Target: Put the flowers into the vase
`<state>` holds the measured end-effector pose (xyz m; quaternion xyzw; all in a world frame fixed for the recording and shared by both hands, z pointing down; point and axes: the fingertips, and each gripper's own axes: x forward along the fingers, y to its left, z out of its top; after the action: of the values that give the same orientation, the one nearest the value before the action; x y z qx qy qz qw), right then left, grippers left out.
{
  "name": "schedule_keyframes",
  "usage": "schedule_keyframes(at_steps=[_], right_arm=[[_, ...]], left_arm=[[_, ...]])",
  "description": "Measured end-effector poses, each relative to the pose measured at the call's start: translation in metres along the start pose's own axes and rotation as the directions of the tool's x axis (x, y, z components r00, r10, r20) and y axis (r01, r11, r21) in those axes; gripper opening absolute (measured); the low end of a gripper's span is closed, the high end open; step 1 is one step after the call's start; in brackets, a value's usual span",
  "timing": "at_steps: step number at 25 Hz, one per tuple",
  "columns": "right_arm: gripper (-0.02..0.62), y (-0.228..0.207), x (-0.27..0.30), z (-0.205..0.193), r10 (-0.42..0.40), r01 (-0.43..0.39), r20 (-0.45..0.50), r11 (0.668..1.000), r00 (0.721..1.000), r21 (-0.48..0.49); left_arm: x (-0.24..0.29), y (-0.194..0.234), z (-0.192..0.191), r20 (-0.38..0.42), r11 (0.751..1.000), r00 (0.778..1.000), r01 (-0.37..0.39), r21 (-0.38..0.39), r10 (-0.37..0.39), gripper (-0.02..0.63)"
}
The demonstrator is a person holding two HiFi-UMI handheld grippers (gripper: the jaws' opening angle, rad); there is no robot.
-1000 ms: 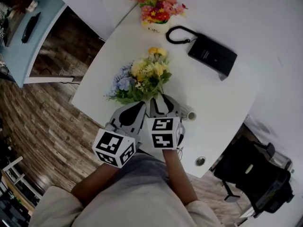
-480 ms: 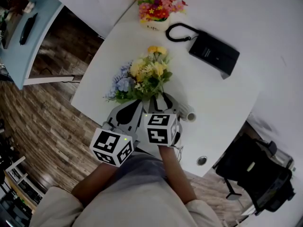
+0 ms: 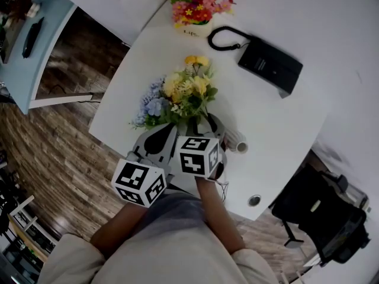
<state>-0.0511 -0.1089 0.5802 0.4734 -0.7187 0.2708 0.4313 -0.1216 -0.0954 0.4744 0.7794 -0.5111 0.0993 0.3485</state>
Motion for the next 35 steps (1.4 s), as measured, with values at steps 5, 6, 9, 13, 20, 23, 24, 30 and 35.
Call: schedule_keyframes(at_steps=[5,6,9,13,20,23,24,30,35], right_arm=[[0.23,-0.004,0.005,0.0,-0.012,0.012,-0.011,0.999,1.0,0.046],[0.23,-0.003,0.008,-0.001,0.0,0.001,-0.018,0.998,1.0,0.055],[0.229,-0.001,0.015,-0.006,0.039,-0.036,-0.044,0.997,0.998,0.067],[0.227,0.001,0.019,-0.005,0.071,-0.069,-0.039,0.996,0.997,0.052],[0.172,0.01,0.02,0.001,0.109,-0.108,-0.027,0.994,0.994,0.01],[0.103,0.014,0.018,0.001,0.126,-0.126,-0.015,0.992,0.992,0.02],[0.096,0.016,0.017,0.001,0.138,-0.138,-0.014,0.99,0.99,0.029],[0.072,0.019,0.009,0.003,0.202,-0.204,0.028,0.97,0.979,0.13],[0.064,0.012,-0.003,0.004,0.229,-0.242,0.084,0.944,0.97,0.225]], left_arm=[[0.002,0.004,0.002,-0.002,1.0,1.0,-0.001,-0.005,0.001,0.02],[0.003,0.005,0.003,-0.003,1.0,1.0,0.0,-0.005,0.0,0.02],[0.005,0.008,0.003,-0.007,1.0,1.0,0.001,-0.006,-0.001,0.02],[0.007,0.011,0.002,-0.012,1.0,1.0,-0.001,-0.007,0.0,0.02],[0.008,0.015,0.003,-0.01,1.0,1.0,-0.004,-0.015,0.004,0.02],[0.007,0.016,0.002,-0.006,1.0,1.0,-0.008,-0.019,0.008,0.02],[0.006,0.016,0.002,-0.005,1.0,1.0,-0.009,-0.02,0.009,0.02],[0.004,0.018,0.003,0.006,1.0,1.0,-0.014,-0.022,0.015,0.02],[0.0,0.014,0.004,0.026,1.0,1.0,-0.012,-0.019,0.013,0.02]])
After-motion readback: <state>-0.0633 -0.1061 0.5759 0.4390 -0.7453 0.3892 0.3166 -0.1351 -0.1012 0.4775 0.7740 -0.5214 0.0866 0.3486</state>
